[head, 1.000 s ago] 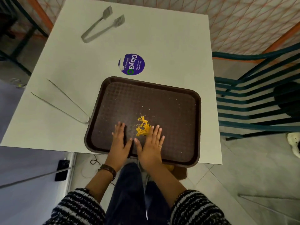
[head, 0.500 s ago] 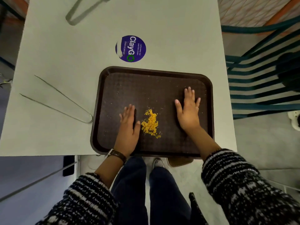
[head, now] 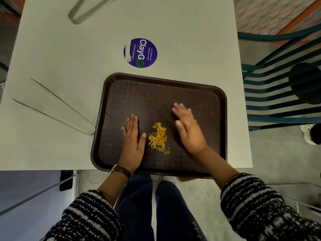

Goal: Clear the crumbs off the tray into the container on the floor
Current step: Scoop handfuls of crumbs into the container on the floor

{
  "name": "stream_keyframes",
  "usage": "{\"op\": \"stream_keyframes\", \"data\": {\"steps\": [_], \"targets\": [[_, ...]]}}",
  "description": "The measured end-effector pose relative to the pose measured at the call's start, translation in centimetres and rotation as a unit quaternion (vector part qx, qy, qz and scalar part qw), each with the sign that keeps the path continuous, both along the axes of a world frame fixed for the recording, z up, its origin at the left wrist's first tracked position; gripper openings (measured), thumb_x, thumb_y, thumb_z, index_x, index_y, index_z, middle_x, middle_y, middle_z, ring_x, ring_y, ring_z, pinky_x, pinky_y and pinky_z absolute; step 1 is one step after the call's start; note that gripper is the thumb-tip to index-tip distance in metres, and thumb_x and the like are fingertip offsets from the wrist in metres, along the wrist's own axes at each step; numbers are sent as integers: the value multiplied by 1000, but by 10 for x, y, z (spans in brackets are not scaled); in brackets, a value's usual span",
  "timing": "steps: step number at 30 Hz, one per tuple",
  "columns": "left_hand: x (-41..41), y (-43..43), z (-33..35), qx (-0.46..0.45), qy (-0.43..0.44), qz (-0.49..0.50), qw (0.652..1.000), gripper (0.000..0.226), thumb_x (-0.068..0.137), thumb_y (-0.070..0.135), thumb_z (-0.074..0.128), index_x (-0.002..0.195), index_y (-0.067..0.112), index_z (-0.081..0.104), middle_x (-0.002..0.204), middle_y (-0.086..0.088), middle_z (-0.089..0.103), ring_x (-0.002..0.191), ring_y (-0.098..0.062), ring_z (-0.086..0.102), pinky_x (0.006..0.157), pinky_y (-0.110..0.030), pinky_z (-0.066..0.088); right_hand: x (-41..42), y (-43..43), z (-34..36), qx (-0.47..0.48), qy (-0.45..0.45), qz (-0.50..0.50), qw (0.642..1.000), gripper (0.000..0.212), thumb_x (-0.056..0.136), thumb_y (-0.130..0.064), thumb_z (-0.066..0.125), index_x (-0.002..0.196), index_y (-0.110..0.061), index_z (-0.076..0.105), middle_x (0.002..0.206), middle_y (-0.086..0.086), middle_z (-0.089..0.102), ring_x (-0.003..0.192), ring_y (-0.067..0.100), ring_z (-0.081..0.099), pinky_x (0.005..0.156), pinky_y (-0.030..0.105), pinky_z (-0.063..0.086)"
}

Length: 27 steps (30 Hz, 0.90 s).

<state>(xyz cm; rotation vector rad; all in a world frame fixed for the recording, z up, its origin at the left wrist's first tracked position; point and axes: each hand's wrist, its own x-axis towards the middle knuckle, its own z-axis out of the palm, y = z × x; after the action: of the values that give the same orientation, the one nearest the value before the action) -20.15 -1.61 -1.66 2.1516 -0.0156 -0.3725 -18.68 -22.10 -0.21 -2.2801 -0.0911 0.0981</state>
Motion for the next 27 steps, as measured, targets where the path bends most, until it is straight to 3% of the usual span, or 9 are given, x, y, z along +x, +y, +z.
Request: {"op": "stream_keyframes", "data": {"steps": [4,8,15,20,22,24,27], "targets": [[0,-3,2,-13,-7,14,1000,63,92,34,28,149,18,6,157,7,-1,140,1,-13,104,-3,-21,36,-47,-11,-130,56,-124,982,60,95,-44,29,144,-8,32,157,10,20,147,22,7,120,39,-2],[0,-4,1,-9,-20,16,1000,64,92,32,30,149,16,7,158,3,1,142,-1,-10,106,-6,-22,56,-37,-22,-214,57,-52,974,67,94,-48,25,148,-10,19,159,10,10,148,23,1,119,44,-6],[1,-4,0,-4,-33,14,999,64,91,30,32,149,15,8,158,-1,5,143,-3,-7,106,-7,-22,69,32,-20,-180,28,102,978,72,93,-53,26,150,-11,12,159,7,13,147,17,4,119,41,-6],[0,-3,-1,-10,-39,15,999,64,92,33,29,148,12,8,158,-2,5,145,-7,-5,108,-8,-19,19,43,-9,-40,71,256,963,60,96,-41,33,147,-10,27,153,9,31,145,16,17,121,35,3],[0,-3,0,-10,-34,18,999,63,92,30,29,149,13,7,158,-2,4,145,-8,-5,107,-7,-20,-1,36,-2,28,114,217,969,54,97,-40,34,143,-12,37,148,8,40,143,17,24,120,32,13],[1,-4,1,-10,-30,21,999,62,92,28,29,149,16,7,159,0,4,145,-8,-6,106,-5,-21,-8,25,4,86,96,138,982,55,97,-45,30,139,-11,42,145,10,44,141,16,30,119,29,16],[1,-4,2,-16,-27,25,999,60,95,22,31,149,16,7,159,0,5,144,-6,-7,103,-2,-21,4,7,4,70,49,35,996,59,96,-48,27,138,-11,44,146,3,41,141,13,28,121,30,11]]}}
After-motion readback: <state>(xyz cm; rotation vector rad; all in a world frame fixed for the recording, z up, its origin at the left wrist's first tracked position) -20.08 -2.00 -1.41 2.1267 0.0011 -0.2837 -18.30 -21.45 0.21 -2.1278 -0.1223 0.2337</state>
